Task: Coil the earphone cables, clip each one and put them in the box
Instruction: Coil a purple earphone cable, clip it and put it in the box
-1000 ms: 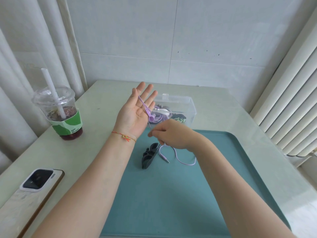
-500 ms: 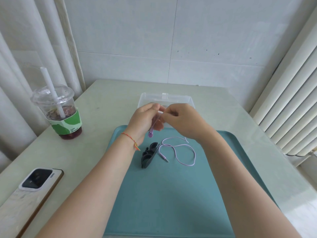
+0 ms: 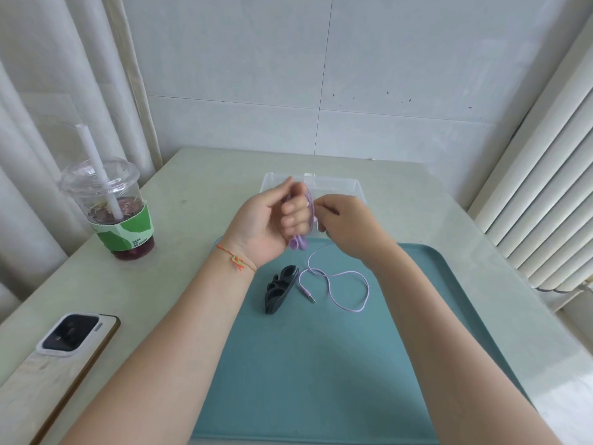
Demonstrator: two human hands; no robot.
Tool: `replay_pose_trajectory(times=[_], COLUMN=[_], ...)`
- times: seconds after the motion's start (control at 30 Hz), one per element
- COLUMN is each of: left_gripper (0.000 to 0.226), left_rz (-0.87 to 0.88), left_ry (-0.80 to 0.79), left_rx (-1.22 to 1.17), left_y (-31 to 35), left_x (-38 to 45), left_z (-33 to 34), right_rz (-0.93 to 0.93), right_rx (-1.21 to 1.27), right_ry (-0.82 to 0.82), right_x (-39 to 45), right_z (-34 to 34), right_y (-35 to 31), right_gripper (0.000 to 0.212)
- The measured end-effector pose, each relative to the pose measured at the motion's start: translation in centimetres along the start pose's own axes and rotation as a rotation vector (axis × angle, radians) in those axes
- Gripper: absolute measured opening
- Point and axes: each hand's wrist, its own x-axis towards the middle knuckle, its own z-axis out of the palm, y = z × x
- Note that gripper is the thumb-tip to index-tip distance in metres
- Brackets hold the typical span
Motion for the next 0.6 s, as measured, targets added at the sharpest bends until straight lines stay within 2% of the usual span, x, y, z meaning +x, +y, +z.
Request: replay_pose_trajectory(times=[0.1,0.2,0.3,0.4,0.5,0.6], left_gripper=[0.035,0.029,0.026,0.025,0.025,0.025], left_rz=[0.129,0.225,0.274,0.311,0.359,0.384], left_ry=[0.085,0.140,0.179,0.218,0.256,0.299], left_rx=[-0.109,-0.111,-0.074,-0.032,-0.022,0.093], left_y=[0.4,0.5,0.4,0.3,0.1,0.0], left_x=[-0.1,-0.3,-0.2,0.0,0.2,0.3], left_z=[-0.1,-0.2,-0.4,-0.5,-1.0,-1.4], right_rz=[0.018,0.021,0.006,-0.006,0.010,-0.011], right_rx=[-0.029,-0.016,-0.035,-0.060,-0.131,-0.164], right_ry=[-0.164,-0.243,-0.308,-0.355,-0.465,-0.523], right_x=[-0.3,-0.5,-0.7,-1.0,-1.4,-1.7], right_z=[0.4,0.8,0.9,0.8,0.5,0.4], right_y=[0.0,-0.2,-0.4,-0.8,-1.1,-1.6], right_gripper=[0.036,0.025,0.024,0.033,0.025,0.023])
